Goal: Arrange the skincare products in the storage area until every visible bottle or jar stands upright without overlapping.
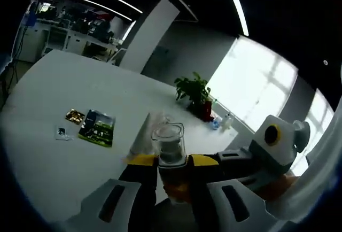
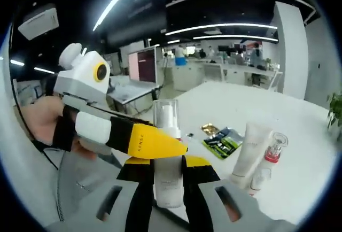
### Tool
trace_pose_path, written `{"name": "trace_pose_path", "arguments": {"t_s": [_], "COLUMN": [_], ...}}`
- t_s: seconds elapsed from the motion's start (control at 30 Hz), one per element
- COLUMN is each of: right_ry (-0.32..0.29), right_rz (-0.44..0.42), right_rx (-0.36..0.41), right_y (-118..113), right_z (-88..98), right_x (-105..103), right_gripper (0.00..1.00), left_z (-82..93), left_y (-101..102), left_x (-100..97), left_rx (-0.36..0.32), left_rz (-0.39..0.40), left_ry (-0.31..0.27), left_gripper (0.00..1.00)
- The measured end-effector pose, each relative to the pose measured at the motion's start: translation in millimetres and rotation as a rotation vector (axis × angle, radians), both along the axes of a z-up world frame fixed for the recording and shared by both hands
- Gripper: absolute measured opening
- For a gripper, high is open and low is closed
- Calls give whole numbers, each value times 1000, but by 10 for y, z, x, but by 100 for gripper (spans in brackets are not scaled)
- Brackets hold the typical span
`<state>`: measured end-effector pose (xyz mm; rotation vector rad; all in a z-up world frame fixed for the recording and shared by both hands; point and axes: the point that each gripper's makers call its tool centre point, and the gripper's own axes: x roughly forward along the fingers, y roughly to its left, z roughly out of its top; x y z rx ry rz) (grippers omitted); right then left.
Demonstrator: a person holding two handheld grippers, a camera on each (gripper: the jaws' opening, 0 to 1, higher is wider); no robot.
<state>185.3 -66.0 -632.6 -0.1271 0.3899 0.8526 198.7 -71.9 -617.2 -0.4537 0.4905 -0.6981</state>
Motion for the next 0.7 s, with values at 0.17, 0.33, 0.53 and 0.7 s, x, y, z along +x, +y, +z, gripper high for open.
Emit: {"name": "trace_pose_path", "arguments": {"t_s": [0.17, 0.33, 0.53, 0.7], "right_ry": [-18, -29, -31, -52], "right_rz": [6, 10, 54, 154], "right_rx": [-4, -2, 63, 138], "right_y": [-2, -56, -42, 20], "right_z": [24, 82, 162, 318], "right_x": [-6, -25, -101, -175], "right_gripper": [20, 20, 20, 22], "left_z": [42, 78, 143, 300], "left_y": [34, 5, 20, 33], "left_x": [24, 24, -21, -99], "left_rx": [-34, -58, -66, -105], "left_rz": [6, -12, -35, -102], "left_ry": [-8, -4, -27, -79], "left_gripper": [16, 16, 16, 16]}}
